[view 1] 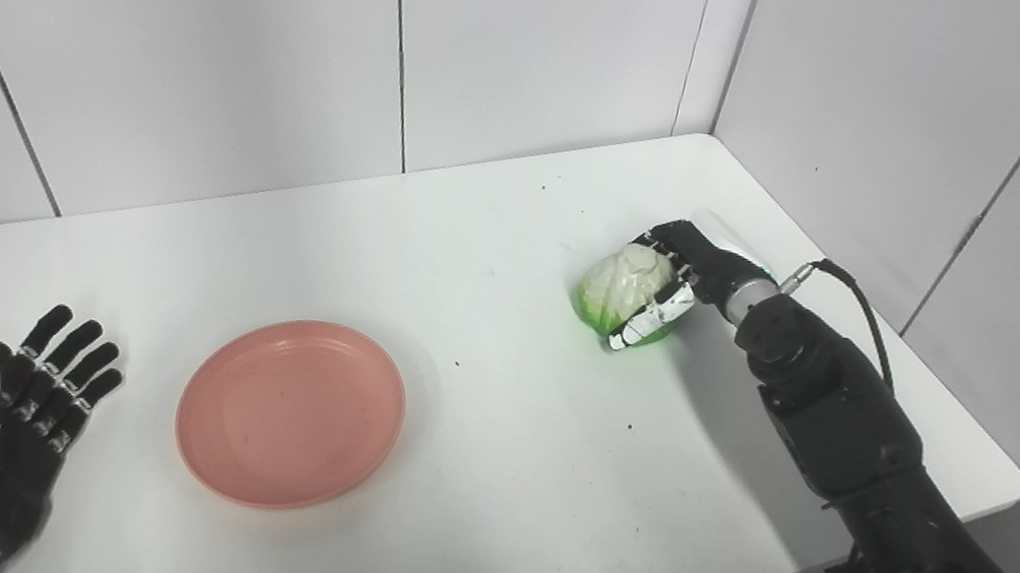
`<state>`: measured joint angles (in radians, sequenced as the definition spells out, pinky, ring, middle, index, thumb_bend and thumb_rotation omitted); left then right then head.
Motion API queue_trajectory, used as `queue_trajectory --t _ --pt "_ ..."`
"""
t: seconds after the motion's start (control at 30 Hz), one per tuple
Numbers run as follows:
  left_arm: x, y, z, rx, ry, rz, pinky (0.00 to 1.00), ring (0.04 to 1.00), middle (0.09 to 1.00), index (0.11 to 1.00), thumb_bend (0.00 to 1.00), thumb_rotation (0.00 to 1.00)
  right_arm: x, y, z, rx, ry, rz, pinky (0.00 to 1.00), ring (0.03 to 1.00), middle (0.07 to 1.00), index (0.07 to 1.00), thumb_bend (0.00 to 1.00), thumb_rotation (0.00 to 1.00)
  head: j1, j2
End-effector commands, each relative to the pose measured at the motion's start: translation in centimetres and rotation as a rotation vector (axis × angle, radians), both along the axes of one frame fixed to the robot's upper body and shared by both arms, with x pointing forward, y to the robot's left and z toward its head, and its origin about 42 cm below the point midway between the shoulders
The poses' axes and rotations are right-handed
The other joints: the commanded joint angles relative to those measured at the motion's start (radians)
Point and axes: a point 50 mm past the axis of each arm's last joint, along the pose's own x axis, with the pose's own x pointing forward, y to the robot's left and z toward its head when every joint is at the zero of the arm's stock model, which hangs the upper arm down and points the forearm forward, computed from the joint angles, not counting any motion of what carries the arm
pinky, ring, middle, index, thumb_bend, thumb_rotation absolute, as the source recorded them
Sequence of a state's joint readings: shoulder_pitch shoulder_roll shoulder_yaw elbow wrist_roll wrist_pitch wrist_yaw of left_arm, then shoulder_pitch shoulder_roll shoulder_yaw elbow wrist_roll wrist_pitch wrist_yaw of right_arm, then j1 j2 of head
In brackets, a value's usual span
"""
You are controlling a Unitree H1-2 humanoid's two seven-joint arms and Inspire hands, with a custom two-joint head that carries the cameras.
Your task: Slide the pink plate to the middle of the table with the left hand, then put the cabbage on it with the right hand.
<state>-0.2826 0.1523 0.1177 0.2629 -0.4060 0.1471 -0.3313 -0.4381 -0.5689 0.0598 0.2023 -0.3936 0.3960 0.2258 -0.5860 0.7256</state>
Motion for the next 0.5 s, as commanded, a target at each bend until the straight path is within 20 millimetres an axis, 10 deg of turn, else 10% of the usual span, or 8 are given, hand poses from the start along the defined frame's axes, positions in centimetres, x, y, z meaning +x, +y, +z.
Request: queue_trajectory --t 0.0,0.47 --pt "-1.13 0.23 -2.18 0.013 0.113 0.001 0.91 0.887 0.903 0.902 0.47 1.0 0.86 -0.27 2.37 -0.014 -0.09 0.007 0.39 0.441 0.507 0.485 0.52 0.13 0.001 0.001" --pt "-0.98 -0.41 -2.35 0.012 0.118 0.0 0.91 0.888 0.905 0.908 0.47 1.0 0.96 -0.35 1.59 0.021 -0.145 -0.023 0.38 0.435 0.494 0.485 0.52 0.13 0.035 -0.003"
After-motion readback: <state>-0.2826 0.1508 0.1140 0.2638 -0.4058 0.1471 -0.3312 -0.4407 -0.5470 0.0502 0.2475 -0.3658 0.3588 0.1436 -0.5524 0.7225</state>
